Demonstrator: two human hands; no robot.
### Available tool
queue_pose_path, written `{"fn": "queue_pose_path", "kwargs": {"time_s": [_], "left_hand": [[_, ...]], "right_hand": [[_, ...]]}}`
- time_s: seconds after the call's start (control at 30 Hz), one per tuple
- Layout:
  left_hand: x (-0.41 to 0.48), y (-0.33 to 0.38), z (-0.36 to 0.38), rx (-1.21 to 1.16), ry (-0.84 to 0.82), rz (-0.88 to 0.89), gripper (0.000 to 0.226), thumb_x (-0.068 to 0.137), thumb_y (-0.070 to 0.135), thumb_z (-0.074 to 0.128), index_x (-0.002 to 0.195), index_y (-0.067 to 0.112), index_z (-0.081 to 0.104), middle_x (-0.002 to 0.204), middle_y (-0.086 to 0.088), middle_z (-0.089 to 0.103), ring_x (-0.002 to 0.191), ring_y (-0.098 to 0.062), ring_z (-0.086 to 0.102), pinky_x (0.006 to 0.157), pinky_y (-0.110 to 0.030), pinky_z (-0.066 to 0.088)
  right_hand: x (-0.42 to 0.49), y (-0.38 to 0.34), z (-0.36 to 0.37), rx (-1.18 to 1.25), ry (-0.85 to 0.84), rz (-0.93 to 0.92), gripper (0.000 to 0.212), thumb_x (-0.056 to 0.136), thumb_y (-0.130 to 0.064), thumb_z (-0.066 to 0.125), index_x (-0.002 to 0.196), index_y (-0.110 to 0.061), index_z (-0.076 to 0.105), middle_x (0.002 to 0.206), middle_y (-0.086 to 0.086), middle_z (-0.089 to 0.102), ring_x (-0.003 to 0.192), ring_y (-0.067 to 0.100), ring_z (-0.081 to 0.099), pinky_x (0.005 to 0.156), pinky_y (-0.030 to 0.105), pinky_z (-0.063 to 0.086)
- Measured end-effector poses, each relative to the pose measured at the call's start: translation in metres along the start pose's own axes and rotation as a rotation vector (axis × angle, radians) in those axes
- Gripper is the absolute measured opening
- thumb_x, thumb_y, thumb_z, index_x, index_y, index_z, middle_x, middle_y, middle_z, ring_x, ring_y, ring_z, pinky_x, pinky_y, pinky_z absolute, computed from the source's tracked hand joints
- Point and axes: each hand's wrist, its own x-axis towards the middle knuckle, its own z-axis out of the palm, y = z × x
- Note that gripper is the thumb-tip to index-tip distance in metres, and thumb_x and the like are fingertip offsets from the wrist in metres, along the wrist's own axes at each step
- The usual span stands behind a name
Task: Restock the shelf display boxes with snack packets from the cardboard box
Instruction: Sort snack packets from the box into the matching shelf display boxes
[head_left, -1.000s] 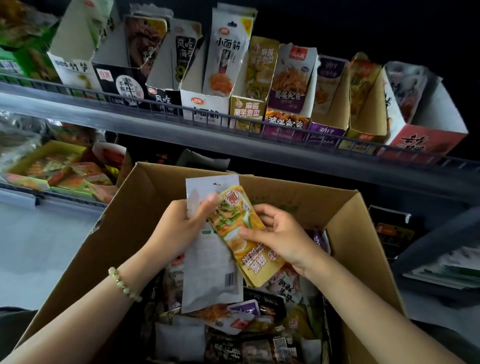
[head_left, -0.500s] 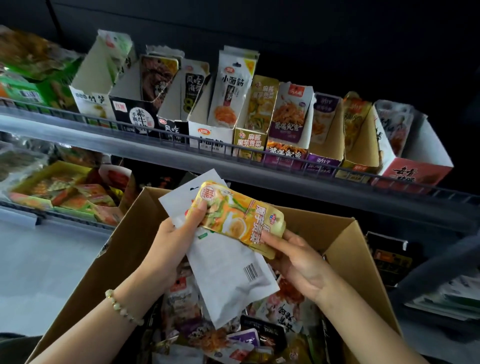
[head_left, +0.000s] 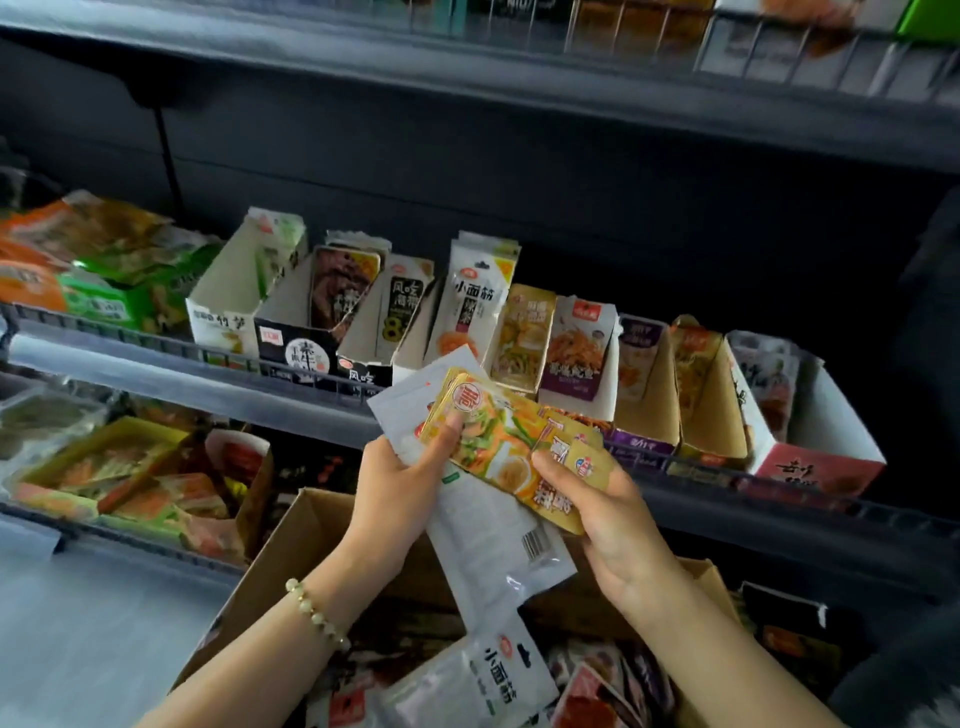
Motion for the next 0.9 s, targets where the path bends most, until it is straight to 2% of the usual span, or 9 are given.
{"fn": "queue_pose_path", "kwargs": {"time_s": [0.13,0.23,0.4,0.53,0.6,0.67,0.7,0.8,0.9], "left_hand": [[0.032,0.015,0.007,0.077,-0.031,0.051,0.014,0.090,0.030,0.061,0.083,0.019,0.067,0.075,0.006,0.075,0.068,-0.006,0.071,0.056,-0.019,0.056],[0.060,0.027,0.000,0.105,0.039,0.022,0.020,0.092,0.031,0.060,0.081,0.016,0.066,0.077,0.001,0.073,0.063,-0.007,0.070,0.055,-0.020,0.056],[0.098,0.047,-0.023,0.110,0.124,0.040,0.023,0.091,0.035,0.061,0.081,0.014,0.066,0.082,-0.004,0.074,0.068,-0.014,0.070,0.062,-0.030,0.055],[0.120,0.061,-0.029,0.109,0.147,0.067,0.026,0.091,0.037,0.061,0.083,0.013,0.067,0.086,-0.006,0.074,0.080,-0.022,0.070,0.070,-0.035,0.055],[0.125,0.066,-0.031,0.118,0.148,0.078,0.028,0.090,0.038,0.061,0.085,0.012,0.067,0.090,-0.008,0.074,0.083,-0.025,0.070,0.076,-0.039,0.056],[0.129,0.069,-0.031,0.127,0.137,0.086,0.029,0.089,0.040,0.061,0.085,0.011,0.067,0.091,-0.009,0.074,0.085,-0.027,0.070,0.081,-0.043,0.056],[0.131,0.070,-0.031,0.125,0.127,0.089,0.029,0.089,0.039,0.061,0.084,0.011,0.067,0.089,-0.008,0.074,0.084,-0.027,0.071,0.079,-0.042,0.056],[0.134,0.069,-0.031,0.116,0.113,0.096,0.026,0.089,0.037,0.062,0.082,0.013,0.067,0.077,0.000,0.075,0.074,-0.019,0.070,0.064,-0.032,0.052],[0.136,0.067,-0.035,0.118,0.100,0.097,0.026,0.088,0.037,0.062,0.083,0.012,0.067,0.075,0.001,0.075,0.069,-0.017,0.071,0.061,-0.030,0.051]], "right_hand": [[0.030,-0.035,-0.003,-0.143,0.071,-0.101,0.056,0.062,-0.028,0.079,0.113,-0.015,0.063,0.103,0.004,0.073,0.098,0.020,0.069,0.090,0.039,0.053],[0.059,-0.072,-0.010,-0.234,0.084,-0.183,0.031,0.075,-0.018,0.075,0.104,-0.017,0.065,0.098,0.003,0.074,0.090,0.016,0.070,0.078,0.030,0.052],[0.115,-0.132,-0.013,-0.719,0.089,-0.412,0.016,0.079,-0.012,0.076,0.091,-0.017,0.066,0.091,0.000,0.070,0.082,0.010,0.066,0.067,0.021,0.051],[0.171,-0.154,0.007,-1.064,0.040,-0.414,0.024,0.077,-0.009,0.077,0.098,-0.001,0.067,0.092,0.008,0.066,0.084,0.019,0.061,0.071,0.029,0.047],[0.199,-0.155,0.019,-1.201,0.010,-0.353,0.021,0.076,-0.011,0.078,0.088,-0.006,0.063,0.085,0.009,0.059,0.075,0.020,0.056,0.059,0.025,0.043],[0.222,-0.148,0.032,-1.357,-0.021,-0.309,0.040,0.072,-0.018,0.081,0.070,-0.018,0.041,0.075,0.005,0.046,0.061,0.015,0.044,0.040,0.014,0.033],[0.232,-0.141,0.036,-1.434,-0.045,-0.304,0.049,0.070,-0.021,0.083,0.067,-0.021,0.034,0.076,0.003,0.043,0.060,0.013,0.040,0.038,0.013,0.030],[0.253,-0.116,0.040,-1.578,-0.145,-0.318,0.035,0.069,-0.024,0.084,0.083,-0.013,0.054,0.090,0.006,0.053,0.081,0.021,0.054,0.054,0.023,0.038],[0.261,-0.101,0.035,-1.649,-0.196,-0.360,0.051,0.072,-0.031,0.082,0.113,-0.010,0.060,0.111,0.008,0.063,0.100,0.028,0.061,0.073,0.029,0.045]]}}
